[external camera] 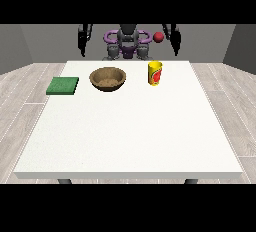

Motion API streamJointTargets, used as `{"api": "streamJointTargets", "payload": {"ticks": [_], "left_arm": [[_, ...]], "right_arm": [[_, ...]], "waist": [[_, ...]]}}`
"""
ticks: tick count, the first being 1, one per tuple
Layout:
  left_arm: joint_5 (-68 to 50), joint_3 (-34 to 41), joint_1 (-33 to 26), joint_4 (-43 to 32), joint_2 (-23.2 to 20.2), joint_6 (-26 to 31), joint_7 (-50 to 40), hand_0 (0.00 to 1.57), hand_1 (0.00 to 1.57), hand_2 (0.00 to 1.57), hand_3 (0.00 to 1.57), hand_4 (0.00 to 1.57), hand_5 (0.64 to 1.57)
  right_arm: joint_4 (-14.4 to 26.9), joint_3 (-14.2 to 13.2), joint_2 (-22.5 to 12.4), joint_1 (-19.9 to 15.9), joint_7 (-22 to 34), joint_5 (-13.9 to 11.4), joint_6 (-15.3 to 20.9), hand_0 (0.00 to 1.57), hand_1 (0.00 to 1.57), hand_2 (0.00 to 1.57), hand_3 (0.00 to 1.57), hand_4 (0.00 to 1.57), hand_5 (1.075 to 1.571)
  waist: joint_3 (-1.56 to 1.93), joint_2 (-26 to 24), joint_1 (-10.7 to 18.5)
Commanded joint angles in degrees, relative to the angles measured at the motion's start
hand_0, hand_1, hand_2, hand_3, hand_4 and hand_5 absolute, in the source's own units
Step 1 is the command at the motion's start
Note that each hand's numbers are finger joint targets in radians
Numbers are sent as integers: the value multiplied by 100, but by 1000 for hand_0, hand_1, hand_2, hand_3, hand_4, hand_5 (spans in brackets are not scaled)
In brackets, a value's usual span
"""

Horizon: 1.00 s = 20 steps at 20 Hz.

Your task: Pick the cup and pour the ball into the bowl, then pick the bowl and place it on the pad

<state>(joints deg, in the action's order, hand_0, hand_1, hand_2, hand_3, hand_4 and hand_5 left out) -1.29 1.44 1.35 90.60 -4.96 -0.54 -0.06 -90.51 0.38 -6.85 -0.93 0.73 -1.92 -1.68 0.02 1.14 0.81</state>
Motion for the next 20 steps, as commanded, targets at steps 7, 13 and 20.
{"api": "streamJointTargets", "payload": {"ticks": [7, 13, 20], "left_arm": [[-552, -356, -495, 768, 461, 66, -930, 0, 0, 0, 0, 0, 1562], [-886, -340, -1553, 1867, 136, 239, -1886, 0, 0, 0, 0, 0, 1553], [-363, -866, -1745, 2163, 486, 21, -885, 0, 0, 0, 0, 0, 1546]], "right_arm": [[-747, 85, 616, 582, 806, 792, 31, 0, 0, 0, 0, 583, 1570], [-1625, -44, 540, 1326, 1877, 1070, 264, 0, 0, 0, 0, 522, 1570], [-2215, 34, 619, 1635, 1114, 1047, 42, 0, 0, 0, 0, 482, 1570]], "waist": [[5, -2358, -168], [-3, -2942, 67], [-2, -1695, -124]]}}
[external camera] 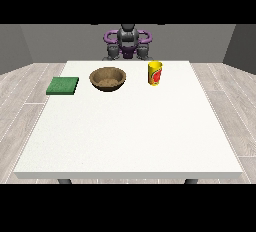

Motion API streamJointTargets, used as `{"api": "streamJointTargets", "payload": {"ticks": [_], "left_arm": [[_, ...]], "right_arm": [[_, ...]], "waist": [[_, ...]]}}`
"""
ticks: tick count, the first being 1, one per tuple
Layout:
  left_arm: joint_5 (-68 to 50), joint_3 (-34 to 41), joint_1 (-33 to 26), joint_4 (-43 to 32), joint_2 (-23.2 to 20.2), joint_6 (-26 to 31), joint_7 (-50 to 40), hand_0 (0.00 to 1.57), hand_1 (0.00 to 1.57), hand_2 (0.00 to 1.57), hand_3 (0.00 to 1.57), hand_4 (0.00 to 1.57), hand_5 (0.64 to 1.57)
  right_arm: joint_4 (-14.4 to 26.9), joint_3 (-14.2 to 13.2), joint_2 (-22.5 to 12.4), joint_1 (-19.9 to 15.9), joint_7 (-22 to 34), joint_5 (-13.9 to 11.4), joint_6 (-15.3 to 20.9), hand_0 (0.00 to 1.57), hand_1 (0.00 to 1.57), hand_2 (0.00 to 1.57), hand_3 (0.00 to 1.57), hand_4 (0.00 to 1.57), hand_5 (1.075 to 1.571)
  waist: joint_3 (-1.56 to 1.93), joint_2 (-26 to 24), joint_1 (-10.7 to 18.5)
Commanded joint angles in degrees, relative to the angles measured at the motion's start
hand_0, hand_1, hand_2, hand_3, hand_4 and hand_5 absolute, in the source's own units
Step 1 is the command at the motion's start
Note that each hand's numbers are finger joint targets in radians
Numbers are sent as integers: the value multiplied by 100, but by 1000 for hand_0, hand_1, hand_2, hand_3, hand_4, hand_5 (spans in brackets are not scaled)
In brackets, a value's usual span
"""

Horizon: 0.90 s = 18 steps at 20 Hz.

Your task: Pick the cup and pour the ball into the bowl, then pick the bowl and place it on the pad

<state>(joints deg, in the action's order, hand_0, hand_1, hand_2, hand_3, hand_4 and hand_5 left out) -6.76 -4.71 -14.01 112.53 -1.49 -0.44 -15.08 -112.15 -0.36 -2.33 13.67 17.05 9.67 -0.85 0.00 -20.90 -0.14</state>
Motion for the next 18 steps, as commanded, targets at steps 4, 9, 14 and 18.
{"api": "streamJointTargets", "payload": {"ticks": [4, 9, 14, 18], "left_arm": [[406, -220, 586, -552, 143, -403, 1230, 0, 0, 0, 0, 0, 1537], [528, 73, 648, -1384, 1, -35, 2725, 0, 0, 0, 0, 0, 1511], [857, -240, 1147, -2116, 147, -610, 3295, 0, 0, 0, 0, 0, 1495], [931, 127, 1858, -2700, 148, -881, 3292, 0, 0, 0, 0, 0, 1494]], "right_arm": [[295, -460, -174, -16, -1244, 509, -752, 0, 0, 0, 0, 432, 1571], [969, -889, -238, -587, -2059, 472, -800, 0, 0, 0, 0, 361, 1571], [1620, -1010, -428, -769, -2631, 454, -1228, 0, 0, 0, 0, 303, 1571], [1898, -1213, -627, -776, -2781, 745, -1660, 0, 0, 0, 0, 283, 1571]], "waist": [[2, 1297, -255], [0, 2106, -117], [0, 2404, -235], [0, 2490, -488]]}}
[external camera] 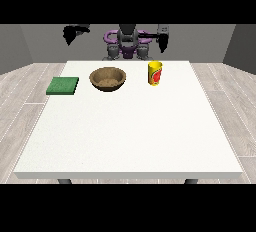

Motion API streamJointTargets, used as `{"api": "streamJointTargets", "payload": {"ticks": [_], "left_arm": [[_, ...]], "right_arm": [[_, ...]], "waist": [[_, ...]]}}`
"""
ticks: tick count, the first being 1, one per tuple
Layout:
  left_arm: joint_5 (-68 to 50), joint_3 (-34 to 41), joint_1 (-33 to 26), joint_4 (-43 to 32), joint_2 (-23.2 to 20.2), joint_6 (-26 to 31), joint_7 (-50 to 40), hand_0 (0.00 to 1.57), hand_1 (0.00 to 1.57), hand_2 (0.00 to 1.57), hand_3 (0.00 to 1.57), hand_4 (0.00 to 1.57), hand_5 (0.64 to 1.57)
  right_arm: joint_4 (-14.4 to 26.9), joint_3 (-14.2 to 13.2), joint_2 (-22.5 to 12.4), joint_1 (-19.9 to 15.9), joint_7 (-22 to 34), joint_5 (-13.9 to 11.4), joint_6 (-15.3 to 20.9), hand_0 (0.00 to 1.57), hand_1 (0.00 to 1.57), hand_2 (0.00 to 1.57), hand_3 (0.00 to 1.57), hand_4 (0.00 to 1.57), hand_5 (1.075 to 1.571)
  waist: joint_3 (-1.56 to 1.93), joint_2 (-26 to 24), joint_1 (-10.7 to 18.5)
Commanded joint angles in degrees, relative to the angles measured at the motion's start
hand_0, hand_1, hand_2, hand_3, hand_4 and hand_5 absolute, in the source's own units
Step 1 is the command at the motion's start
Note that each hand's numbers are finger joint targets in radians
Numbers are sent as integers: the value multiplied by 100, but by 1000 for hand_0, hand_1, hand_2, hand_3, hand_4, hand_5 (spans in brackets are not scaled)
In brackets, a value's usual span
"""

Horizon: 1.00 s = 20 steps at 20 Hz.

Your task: Pick the cup and pour the ball into the bowl, then pick the bowl and place it on the pad

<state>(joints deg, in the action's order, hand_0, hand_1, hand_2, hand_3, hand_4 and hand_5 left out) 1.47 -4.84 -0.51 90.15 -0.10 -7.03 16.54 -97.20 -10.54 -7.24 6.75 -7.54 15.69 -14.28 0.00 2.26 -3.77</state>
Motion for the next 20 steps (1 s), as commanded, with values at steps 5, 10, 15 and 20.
{"api": "streamJointTargets", "payload": {"ticks": [5, 10, 15, 20], "left_arm": [[-126, 726, 810, -1440, -280, 153, 988, 0, 0, 0, 0, 0, 1474], [86, 869, 1381, -2514, -83, -218, 1638, 0, 0, 0, 0, 0, 1454], [160, 984, 1653, -3179, -14, -506, 1755, 0, 0, 0, 0, 0, 1490], [0, 1510, 1943, -4239, -462, -337, 2655, 758, 758, 0, 0, 0, 1453]], "right_arm": [[895, -215, -120, -212, -970, -210, -412, 0, 0, 0, 0, 242, 1570], [1107, -316, -265, -664, -951, -160, -458, 0, 0, 0, 0, 243, 1571], [1533, -654, -689, -467, -1071, 98, -1079, 0, 0, 0, 0, 254, 1571], [1454, -791, -756, -691, -1135, 295, -1137, 0, 0, 0, 0, 271, 1567]], "waist": [[0, 364, -47], [-1, 585, -179], [0, 369, -306], [-2, 865, -465]]}}
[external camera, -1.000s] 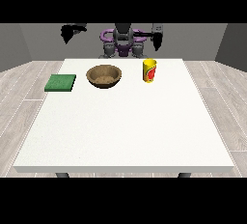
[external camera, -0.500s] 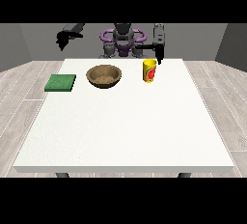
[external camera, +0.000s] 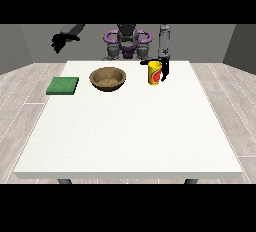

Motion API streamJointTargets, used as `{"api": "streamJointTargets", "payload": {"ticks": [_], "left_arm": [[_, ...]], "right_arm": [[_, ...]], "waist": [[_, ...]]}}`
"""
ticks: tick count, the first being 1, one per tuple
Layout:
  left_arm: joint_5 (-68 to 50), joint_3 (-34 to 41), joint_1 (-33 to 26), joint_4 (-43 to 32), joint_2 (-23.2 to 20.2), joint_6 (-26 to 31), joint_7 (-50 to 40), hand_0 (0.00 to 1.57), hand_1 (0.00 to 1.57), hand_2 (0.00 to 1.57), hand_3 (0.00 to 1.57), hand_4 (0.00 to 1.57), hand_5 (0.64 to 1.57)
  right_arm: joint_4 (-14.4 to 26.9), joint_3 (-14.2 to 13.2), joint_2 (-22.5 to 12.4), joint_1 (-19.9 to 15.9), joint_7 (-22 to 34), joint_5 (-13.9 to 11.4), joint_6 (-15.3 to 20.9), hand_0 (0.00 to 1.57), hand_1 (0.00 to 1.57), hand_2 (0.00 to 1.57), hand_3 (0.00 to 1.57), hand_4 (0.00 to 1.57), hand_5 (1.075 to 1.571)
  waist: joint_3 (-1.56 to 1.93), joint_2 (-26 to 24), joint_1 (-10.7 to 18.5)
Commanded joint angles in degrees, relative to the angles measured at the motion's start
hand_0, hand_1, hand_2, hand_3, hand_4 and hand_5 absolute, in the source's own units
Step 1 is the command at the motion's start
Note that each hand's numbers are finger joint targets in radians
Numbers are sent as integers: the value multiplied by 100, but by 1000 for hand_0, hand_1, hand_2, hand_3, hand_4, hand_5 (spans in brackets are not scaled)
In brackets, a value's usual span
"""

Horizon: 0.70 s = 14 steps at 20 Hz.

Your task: Pick the cup and pour the ball into the bowl, then pick the bowl and place it on the pad

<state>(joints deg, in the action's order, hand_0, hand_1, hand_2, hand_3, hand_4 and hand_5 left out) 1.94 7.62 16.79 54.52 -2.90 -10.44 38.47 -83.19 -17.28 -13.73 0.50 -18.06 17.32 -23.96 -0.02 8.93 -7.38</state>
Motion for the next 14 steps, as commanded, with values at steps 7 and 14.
{"api": "streamJointTargets", "payload": {"ticks": [7, 14], "left_arm": [[787, -61, 483, -1161, 273, -1519, 462, 1314, 1314, 1571, 1571, 1197, 1552], [2076, -758, 845, -1089, -205, -2437, -1026, 1328, 1328, 1571, 1571, 1211, 1559]], "right_arm": [[439, -323, -344, -52, -302, 225, -528, 0, 0, 0, 0, 279, 1570], [575, -385, -719, -134, 823, 611, -546, 0, 0, 0, 0, 420, 1571]], "waist": [[1, 118, -271], [10, -943, -242]]}}
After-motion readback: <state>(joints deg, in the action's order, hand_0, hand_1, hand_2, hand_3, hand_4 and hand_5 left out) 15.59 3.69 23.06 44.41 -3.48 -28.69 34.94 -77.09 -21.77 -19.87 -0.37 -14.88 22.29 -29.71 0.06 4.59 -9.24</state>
